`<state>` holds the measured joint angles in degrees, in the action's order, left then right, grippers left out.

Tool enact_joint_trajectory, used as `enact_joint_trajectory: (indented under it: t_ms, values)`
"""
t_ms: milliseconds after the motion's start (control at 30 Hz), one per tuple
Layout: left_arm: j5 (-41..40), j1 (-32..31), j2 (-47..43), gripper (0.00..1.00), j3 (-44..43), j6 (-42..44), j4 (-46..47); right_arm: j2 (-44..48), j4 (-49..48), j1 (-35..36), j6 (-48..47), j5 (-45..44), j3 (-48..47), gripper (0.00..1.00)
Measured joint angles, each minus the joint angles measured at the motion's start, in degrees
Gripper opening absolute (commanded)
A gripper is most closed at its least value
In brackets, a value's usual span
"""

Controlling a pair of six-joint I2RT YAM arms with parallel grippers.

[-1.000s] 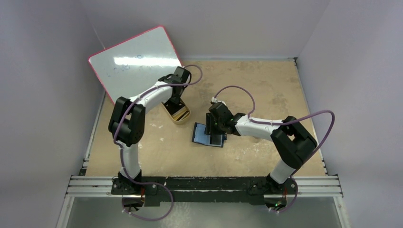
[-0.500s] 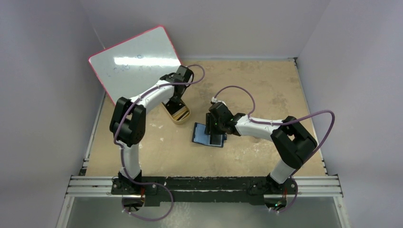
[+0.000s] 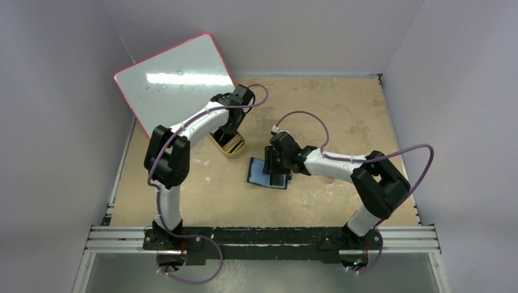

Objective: Put the credit cards into the card holder
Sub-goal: Pick up the credit card from the storage box.

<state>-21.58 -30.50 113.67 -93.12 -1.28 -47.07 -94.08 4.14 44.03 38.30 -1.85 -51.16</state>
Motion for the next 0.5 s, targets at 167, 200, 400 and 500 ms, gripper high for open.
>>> enact_joint_trajectory:
  t_ms: [167,200,400,500]
  values:
    - [1.22,-0.07,-2.36,0.00,1.14,-3.91,-0.52,3.06,0.02,0.00,0.04,3.21,1.51,0.49]
    - [1.66,-0.07,-3.76,0.00,1.92,-4.74,-0.48,3.58,-0.04,0.00,0.07,3.67,1.66,0.49]
    - [5.66,-0.07,-15.80,0.00,9.55,-10.62,2.60,4.24,-0.17,0.00,0.11,4.46,1.68,0.48]
    - [8.66,-0.07,-22.47,0.00,14.62,-13.77,5.40,4.92,-0.70,-0.52,0.31,4.90,1.99,0.48]
